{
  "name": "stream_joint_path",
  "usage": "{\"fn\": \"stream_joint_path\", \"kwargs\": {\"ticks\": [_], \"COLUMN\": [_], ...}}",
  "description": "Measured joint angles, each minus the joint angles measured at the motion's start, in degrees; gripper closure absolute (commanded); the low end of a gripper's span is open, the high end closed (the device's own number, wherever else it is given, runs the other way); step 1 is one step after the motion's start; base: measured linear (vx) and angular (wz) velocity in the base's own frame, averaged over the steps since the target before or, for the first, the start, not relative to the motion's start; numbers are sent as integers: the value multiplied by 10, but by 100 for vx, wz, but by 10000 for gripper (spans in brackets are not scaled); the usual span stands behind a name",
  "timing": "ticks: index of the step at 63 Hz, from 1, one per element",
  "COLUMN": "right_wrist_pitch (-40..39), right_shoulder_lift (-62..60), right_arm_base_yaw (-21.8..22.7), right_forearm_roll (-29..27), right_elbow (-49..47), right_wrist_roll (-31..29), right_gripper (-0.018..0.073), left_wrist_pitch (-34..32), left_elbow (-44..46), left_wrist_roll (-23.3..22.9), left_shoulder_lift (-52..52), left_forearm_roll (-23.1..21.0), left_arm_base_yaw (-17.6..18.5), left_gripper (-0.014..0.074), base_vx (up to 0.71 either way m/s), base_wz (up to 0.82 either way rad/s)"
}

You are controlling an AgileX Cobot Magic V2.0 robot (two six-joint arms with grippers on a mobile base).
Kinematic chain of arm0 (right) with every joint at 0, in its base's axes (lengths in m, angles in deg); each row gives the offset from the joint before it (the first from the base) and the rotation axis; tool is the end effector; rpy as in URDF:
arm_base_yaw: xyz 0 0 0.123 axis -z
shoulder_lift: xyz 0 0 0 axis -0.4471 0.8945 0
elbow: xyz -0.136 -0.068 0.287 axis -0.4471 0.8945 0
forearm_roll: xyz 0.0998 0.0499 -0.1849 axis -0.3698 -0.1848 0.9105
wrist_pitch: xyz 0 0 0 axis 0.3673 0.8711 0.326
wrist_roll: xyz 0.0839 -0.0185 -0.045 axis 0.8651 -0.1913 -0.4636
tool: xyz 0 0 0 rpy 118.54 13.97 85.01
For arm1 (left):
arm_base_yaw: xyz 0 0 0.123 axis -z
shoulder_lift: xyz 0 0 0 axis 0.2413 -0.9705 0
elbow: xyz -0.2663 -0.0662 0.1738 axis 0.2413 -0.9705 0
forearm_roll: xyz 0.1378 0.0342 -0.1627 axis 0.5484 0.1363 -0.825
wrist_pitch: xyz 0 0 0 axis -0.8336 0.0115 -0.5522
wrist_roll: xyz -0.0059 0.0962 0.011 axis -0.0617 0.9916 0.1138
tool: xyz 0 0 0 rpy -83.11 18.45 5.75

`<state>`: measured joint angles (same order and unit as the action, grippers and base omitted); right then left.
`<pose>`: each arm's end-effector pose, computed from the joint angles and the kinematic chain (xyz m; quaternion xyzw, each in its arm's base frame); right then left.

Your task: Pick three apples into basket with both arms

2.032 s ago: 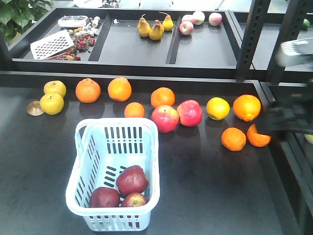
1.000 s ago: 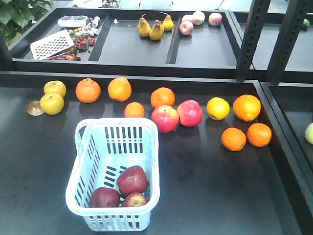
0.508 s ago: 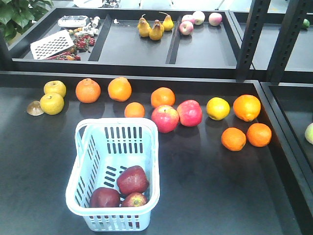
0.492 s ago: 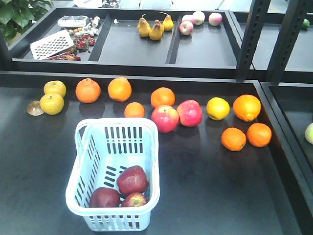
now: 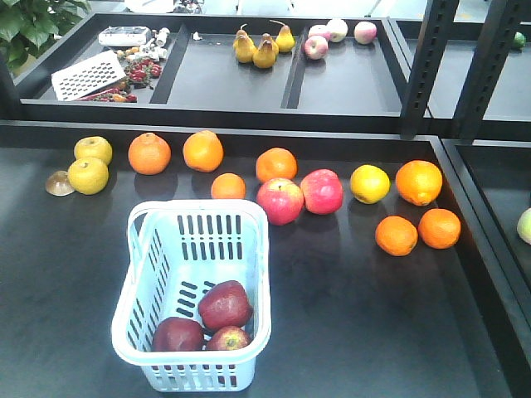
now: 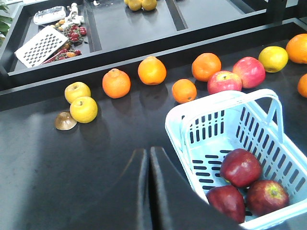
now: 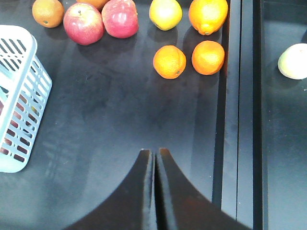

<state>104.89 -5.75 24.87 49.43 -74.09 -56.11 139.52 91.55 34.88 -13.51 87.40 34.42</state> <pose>0.0893 0.0065 0.4013 -0.0388 0.9248 0.0166 0.3781 0.0493 -0.0052 0.4174 0.1437 0.8398 -0.0226 0.5231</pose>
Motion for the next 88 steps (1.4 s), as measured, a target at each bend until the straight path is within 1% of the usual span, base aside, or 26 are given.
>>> {"fn": "stream_joint_path", "kwargs": {"ticks": [12,18,25,33,40,50,60,68,78,88], "right_wrist_pitch": [0,1,2,2,2,2,2,2,3,7], "right_shoulder_lift": [0,0,0,0,0,0,0,0,0,0], "right_arm_base_yaw": [0,0,0,0,0,0,0,0,0,0], "right_forearm_roll": [0,0,0,0,0,0,0,0,0,0], "right_elbow": [0,0,0,0,0,0,0,0,0,0], "right_wrist_roll": [0,0,0,0,0,0,0,0,0,0], "right_gripper": [568,568,568,568,568,568,568,568,568,568], "left_wrist_pitch": [2,-32,-113,-219,-316,-400,-429,-433,-437,-447], "left_elbow": [-4,-34,-105,-212,-307,-418,-494,-539,-574,-579], "left_wrist_roll": [0,0,0,0,0,0,0,0,-1,-2], "left_shoulder_lift": [10,33,78,136,196,271,342,386,397,397], "left_forearm_roll": [0,0,0,-1,-18,-48,-76,-82,-83,-84], "left_arm_base_yaw": [0,0,0,-5,-28,-71,-113,-138,-149,-150], "left_gripper": [603,603,603,603,603,603,603,603,603,603], "base_vx": [0,0,0,0,0,0,0,0,0,0], "base_wz": [0,0,0,0,0,0,0,0,0,0]}}
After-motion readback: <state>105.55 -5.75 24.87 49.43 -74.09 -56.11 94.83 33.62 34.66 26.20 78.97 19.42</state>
